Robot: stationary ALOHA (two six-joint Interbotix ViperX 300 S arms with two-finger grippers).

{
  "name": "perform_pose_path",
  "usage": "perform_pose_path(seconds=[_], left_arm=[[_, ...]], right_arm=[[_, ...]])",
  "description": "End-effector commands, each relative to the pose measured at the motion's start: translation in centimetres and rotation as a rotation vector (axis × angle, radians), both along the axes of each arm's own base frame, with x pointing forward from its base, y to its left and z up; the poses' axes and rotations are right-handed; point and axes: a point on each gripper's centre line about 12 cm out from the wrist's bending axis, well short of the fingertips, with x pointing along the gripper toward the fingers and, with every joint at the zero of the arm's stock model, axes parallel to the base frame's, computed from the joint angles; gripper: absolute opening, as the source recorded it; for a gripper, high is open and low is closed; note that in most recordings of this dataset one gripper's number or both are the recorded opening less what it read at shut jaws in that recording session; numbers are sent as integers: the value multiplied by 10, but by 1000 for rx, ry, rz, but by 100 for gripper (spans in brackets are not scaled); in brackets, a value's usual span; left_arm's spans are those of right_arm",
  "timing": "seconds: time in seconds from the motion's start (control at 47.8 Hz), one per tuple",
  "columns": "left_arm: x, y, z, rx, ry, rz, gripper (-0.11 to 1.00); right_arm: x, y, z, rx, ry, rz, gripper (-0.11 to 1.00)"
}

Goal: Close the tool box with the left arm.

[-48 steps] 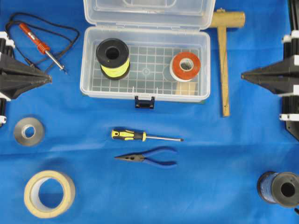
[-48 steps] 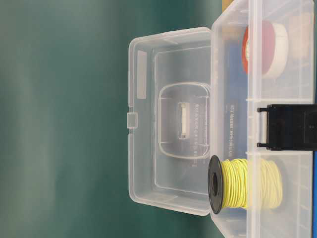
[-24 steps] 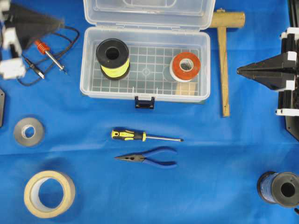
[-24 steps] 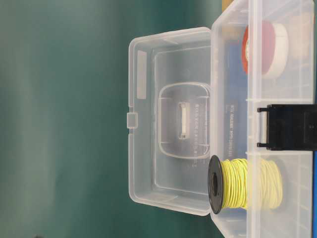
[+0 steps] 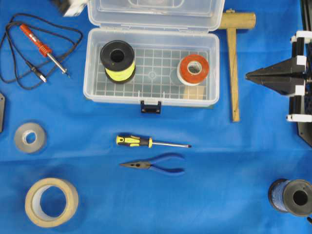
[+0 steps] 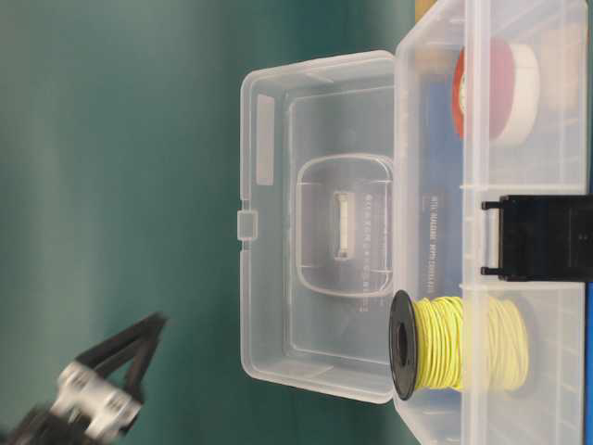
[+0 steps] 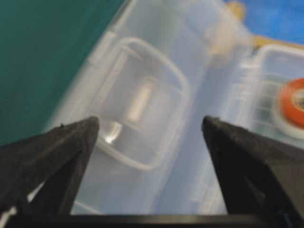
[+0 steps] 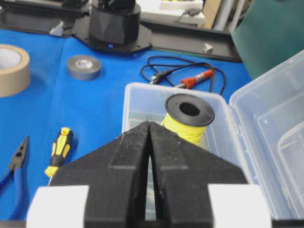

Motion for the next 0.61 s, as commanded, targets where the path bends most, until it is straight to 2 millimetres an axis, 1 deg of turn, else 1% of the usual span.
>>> perform_pose_path(seconds=[0.0, 0.126, 0.147, 0.272, 0.314, 0.377, 0.44, 0.503, 0.586], left_arm=[[12, 20, 9, 27, 25, 4, 90], [25, 47, -2, 26, 85, 19, 90], [26, 55, -5, 20, 95, 30, 90], [33, 79, -22, -3, 139, 58, 90], [34, 85, -27, -12, 151, 64, 90], [35, 91, -38, -30, 171, 73, 90], [36, 93, -47, -45, 191, 73, 90], [36, 93, -56, -65, 210, 73, 90], [38, 86, -61, -86, 236, 57, 90]], right_arm=[[4, 0, 6, 4, -8, -1, 0], [5, 0, 4, 5, 1, -1, 0], [5, 0, 3, 3, 3, 0, 0], [6, -1, -1, 4, 17, -2, 0], [7, -1, -1, 6, 19, -2, 0], [7, -1, -1, 5, 21, -2, 0], [7, -1, -2, 7, 24, -2, 0], [7, -1, -2, 7, 24, -2, 0], [7, -1, -3, 5, 26, -2, 0]])
